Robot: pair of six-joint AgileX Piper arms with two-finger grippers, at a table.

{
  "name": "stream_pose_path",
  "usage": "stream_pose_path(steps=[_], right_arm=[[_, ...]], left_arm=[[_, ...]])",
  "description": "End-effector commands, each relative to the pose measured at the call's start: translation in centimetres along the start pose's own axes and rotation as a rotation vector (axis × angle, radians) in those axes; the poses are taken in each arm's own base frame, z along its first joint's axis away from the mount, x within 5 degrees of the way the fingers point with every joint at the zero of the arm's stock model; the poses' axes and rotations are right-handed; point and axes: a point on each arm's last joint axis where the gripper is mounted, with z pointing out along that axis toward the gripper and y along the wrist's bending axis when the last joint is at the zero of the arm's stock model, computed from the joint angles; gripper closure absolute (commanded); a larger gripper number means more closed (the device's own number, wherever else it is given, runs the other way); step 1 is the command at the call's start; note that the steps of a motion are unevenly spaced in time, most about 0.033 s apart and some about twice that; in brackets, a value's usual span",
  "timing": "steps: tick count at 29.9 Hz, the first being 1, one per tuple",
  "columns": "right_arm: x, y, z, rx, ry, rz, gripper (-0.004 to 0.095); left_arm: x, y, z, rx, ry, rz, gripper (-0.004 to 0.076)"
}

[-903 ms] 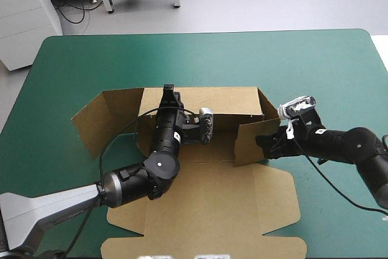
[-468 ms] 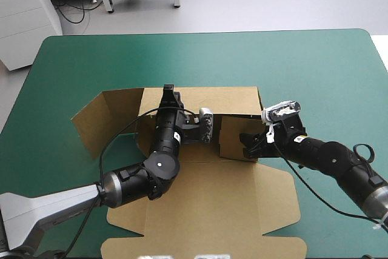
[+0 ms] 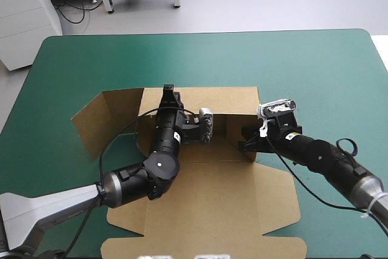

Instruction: Fold the box

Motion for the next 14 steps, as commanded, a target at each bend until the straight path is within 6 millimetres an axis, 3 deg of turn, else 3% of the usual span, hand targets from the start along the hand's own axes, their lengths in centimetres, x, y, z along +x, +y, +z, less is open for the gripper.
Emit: stream_pose_path(steps=[1,3,14], right_arm=[[-1.18,0.11,-0.49,0.013,-0.064,-0.018,0.0771],[-1.19,0.09,-0.49,0.015,-0.065,-0.033,0.0932],[-1.17,0.04,-0.37,0.019,-0.064,-0.034,0.0922]], left_arm=[[0.02,1.91,-0.90,-0.072,-0.025,-0.022,0.0756],[0.04,1.85,-0.90,-0.066,-0.023,-0.027,0.0756],[-0.11,2.26,-0.94,-0.112,-0.039,0.013,0.0752]])
